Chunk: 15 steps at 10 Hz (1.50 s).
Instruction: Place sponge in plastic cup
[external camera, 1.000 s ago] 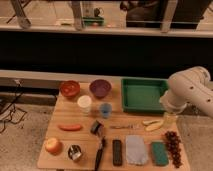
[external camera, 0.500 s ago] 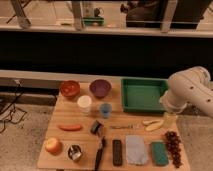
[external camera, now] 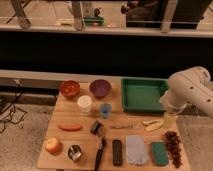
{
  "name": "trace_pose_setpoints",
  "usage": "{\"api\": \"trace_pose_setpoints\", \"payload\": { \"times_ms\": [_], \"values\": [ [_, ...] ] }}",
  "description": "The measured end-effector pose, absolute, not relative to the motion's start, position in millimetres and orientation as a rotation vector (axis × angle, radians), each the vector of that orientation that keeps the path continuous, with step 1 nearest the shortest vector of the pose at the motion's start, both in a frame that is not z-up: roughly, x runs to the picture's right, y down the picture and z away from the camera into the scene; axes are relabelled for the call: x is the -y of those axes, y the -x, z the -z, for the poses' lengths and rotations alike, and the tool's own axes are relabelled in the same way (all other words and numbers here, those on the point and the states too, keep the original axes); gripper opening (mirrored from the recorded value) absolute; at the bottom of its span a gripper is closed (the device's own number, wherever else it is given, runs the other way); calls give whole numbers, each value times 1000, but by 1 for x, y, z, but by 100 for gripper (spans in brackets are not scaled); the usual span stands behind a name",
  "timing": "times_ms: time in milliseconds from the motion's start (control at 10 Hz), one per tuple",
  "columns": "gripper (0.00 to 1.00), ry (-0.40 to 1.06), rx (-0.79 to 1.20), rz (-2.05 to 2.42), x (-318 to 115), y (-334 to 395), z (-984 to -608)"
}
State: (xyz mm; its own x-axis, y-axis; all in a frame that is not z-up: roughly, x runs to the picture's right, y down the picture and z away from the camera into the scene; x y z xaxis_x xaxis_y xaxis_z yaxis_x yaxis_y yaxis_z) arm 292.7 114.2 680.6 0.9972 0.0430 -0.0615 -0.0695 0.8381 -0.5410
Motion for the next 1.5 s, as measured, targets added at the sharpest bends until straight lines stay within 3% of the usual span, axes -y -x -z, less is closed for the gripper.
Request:
{"api": "trace_pose_setpoints", "payload": {
  "times_ms": [1000, 1500],
  "values": [
    [80, 565, -59, -76, -119, -301, -682],
    [80, 575, -87, -98, -149, -318, -672]
  ]
}}
